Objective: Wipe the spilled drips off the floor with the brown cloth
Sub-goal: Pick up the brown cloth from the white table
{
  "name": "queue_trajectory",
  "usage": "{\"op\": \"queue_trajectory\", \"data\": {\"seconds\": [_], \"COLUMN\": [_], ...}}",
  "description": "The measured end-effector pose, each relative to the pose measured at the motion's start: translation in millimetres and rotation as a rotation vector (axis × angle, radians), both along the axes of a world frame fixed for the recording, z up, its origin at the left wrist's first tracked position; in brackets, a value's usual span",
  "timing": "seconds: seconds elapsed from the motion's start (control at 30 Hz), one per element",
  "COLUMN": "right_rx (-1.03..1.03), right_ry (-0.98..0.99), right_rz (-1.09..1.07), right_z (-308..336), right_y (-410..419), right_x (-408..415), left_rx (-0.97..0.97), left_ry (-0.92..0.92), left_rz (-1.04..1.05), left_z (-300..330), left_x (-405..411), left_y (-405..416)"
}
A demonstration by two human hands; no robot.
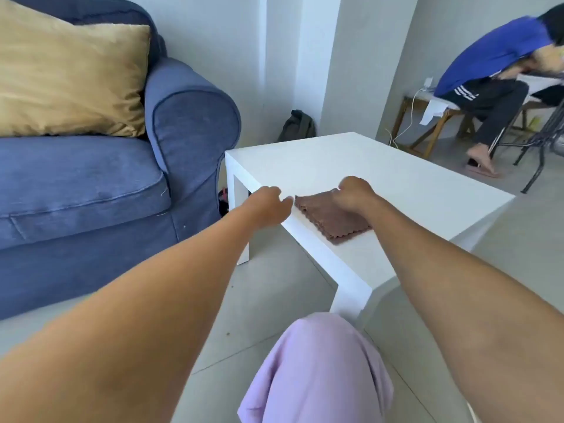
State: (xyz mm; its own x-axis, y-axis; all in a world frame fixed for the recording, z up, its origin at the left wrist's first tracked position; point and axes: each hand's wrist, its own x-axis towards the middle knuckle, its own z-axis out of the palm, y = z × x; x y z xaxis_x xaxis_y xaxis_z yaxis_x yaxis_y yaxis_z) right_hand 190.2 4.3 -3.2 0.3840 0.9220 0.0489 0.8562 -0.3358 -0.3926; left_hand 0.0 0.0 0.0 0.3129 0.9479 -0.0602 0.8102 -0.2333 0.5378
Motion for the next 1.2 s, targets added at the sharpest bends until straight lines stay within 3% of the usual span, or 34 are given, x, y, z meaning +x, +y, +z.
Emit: {"op": "queue_trajectory", "data": {"seconds": [0.2,0.37,0.67,0.87,1.03,1.2], "right_rx": [-0.035,0.058,0.218,0.235,0.194,0.076], "right_ry": [0.114,0.323,0.659,0.739,0.793,0.883], "right_rz": [-0.121,-0.137,-0.083,0.038,0.165,0.293], "right_z": [-9,-16,-5,20,23,-16], "right_y": [-4,5,7,12,24,41], "right_x": [30,38,15,-43,-129,-230], "left_rx": [-0.023,0.078,-0.108,-0.099,-0.041,-0.075], "left_ry": [0.020,0.049,-0.358,-0.671,-0.688,-0.687], "left_rz": [0.055,0.141,0.264,0.405,0.506,0.645], "left_z": [-8,-24,-10,3,16,-1], "left_x": [42,54,43,-20,-111,-209], "left_y": [14,32,28,26,16,3]}}
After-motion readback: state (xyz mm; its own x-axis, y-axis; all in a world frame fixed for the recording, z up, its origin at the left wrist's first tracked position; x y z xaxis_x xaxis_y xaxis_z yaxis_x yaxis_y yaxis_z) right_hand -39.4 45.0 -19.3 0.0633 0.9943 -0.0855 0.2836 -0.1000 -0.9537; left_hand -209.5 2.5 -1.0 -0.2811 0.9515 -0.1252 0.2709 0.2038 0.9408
